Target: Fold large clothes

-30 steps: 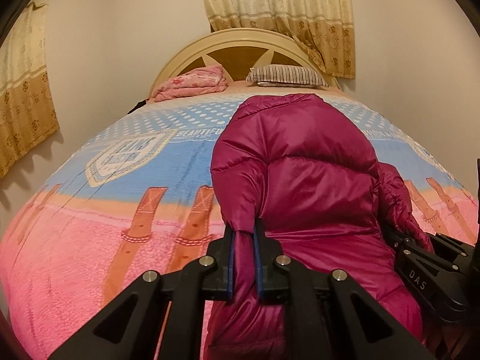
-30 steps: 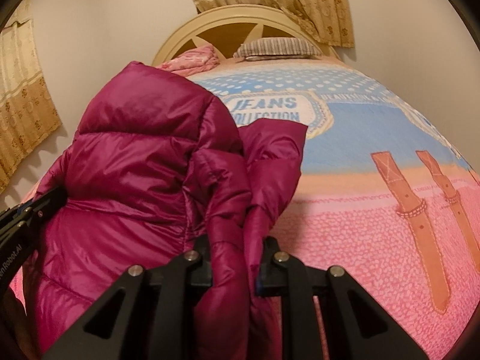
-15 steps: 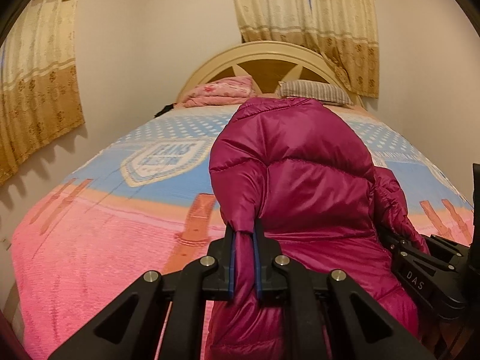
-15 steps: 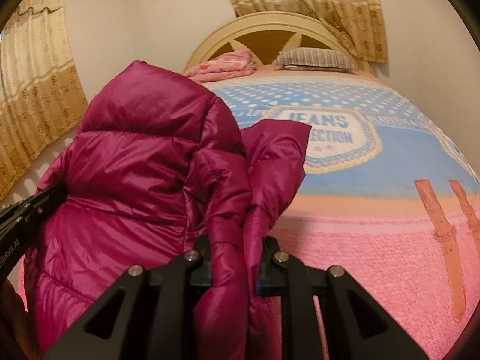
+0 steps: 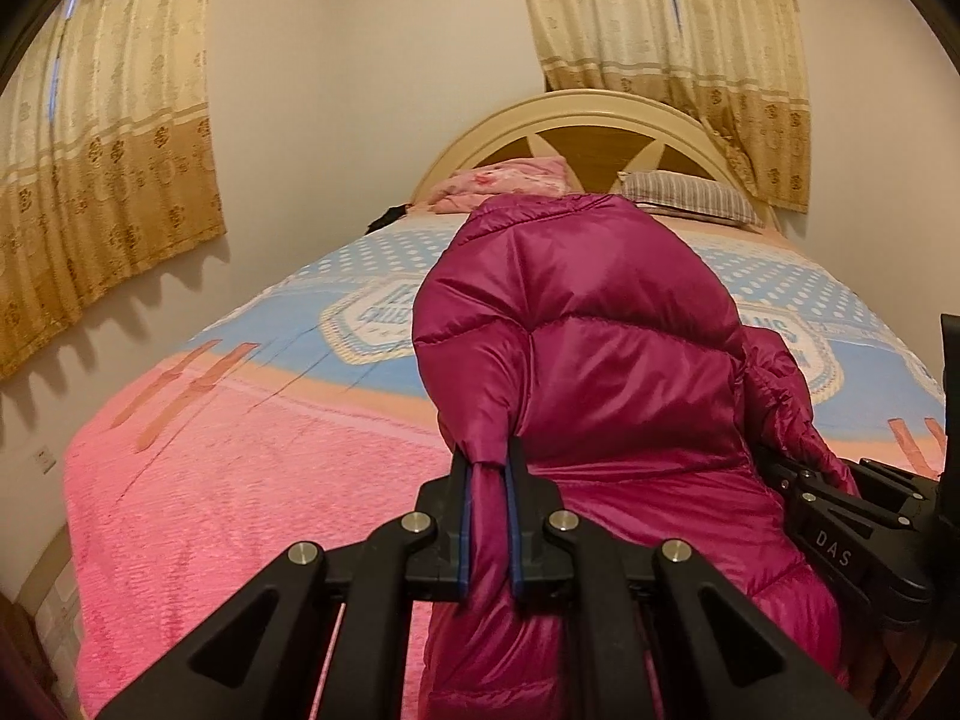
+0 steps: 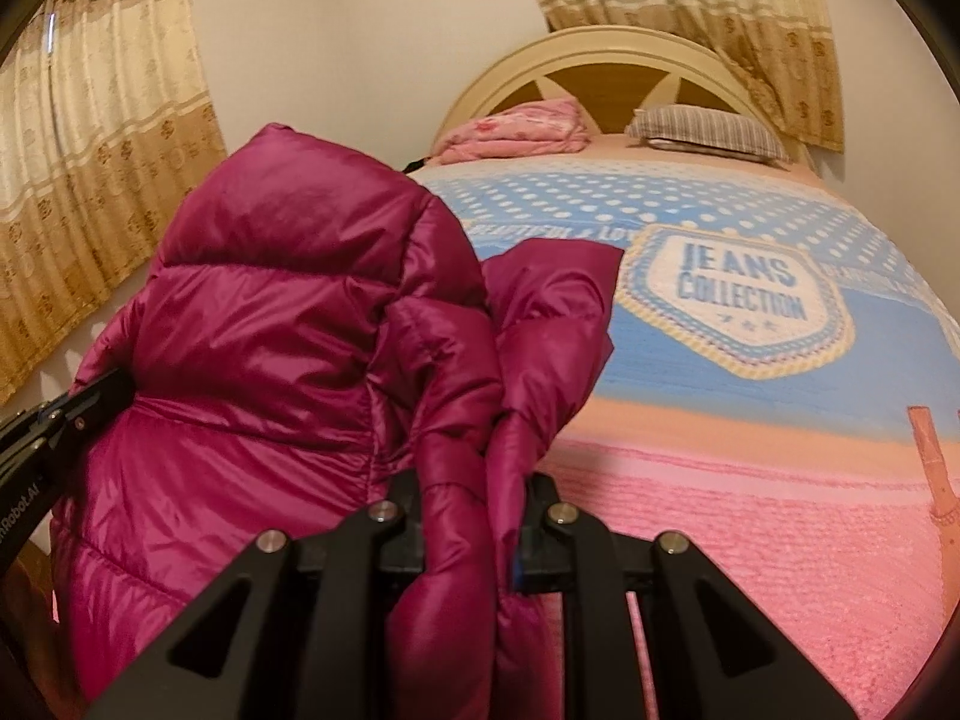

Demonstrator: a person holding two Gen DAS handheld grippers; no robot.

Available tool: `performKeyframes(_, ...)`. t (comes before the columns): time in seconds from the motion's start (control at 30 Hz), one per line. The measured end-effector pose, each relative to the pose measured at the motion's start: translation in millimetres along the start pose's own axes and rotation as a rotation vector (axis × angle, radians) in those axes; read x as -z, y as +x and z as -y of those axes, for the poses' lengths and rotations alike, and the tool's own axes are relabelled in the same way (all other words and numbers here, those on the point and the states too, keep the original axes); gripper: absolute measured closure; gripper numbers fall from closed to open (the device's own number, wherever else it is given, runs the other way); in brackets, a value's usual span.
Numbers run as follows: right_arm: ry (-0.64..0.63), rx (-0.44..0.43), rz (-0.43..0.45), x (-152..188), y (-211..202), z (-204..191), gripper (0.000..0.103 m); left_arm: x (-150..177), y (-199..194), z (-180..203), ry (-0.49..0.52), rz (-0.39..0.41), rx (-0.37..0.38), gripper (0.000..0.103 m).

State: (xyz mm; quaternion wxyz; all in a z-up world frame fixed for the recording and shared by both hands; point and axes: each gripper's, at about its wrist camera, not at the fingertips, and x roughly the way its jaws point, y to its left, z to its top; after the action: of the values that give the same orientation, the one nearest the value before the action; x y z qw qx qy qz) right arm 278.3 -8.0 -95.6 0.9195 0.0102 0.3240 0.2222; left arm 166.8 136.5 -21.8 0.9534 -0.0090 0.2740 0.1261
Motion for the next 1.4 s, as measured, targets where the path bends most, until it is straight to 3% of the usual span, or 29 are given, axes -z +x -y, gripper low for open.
performKeyframes(0.77,-0.106,-0.054,-0.100,12,40,-54,0.085,29,25,-51,-0.065,-0.083,-0.084,0.095)
performKeyframes(1.4,-0.108,-0.046,-0.152,19,69,-58,0.083,53,58,-59,-0.069,-0.151,-0.095,0.092)
